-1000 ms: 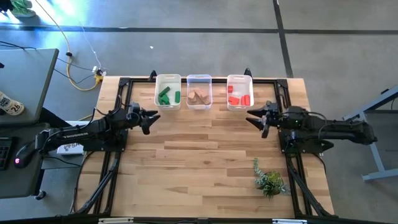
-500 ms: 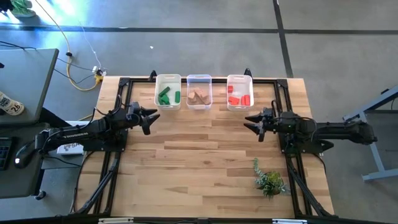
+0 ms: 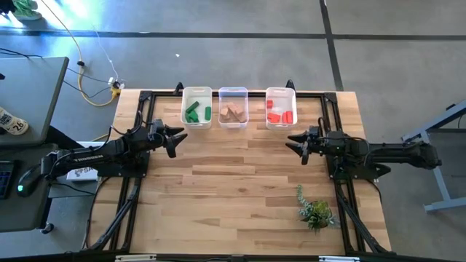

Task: Sort & place blocks by color
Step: Return to Home Position

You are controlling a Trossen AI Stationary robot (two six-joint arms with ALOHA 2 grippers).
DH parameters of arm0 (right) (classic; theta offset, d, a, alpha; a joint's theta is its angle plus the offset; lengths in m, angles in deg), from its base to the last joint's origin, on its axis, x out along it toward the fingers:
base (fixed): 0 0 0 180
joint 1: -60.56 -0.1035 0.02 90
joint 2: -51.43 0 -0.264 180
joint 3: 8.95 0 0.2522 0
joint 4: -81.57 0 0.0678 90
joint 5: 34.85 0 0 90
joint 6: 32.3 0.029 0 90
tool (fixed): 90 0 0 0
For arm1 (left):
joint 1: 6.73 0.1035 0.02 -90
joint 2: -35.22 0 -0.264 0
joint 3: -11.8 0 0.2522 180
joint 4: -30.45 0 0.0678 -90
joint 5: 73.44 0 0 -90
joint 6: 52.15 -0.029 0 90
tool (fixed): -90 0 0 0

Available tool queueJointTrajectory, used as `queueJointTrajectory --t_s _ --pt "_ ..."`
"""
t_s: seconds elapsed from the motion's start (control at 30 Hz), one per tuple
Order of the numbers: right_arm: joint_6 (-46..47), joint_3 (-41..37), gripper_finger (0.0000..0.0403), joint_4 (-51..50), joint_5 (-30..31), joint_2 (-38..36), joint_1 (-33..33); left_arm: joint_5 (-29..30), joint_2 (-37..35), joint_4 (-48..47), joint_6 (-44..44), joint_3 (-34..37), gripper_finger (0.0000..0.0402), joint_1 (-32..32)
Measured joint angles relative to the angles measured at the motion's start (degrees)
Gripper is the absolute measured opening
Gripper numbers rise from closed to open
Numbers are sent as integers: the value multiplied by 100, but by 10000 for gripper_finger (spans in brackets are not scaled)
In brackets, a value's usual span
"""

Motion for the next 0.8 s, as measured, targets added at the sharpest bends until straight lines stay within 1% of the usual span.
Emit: queueJointTrajectory --t_s 0.13,0.33,0.8 --pt "317 0 188 -328 -150 2 0 -1 0 -2 0 0 174 2" --pt "335 0 188 -643 -187 2 0 -2 0 0 0 0 174 1" --pt "335 0 188 -697 -187 2 0 -6 0 0 2 0 174 -1"
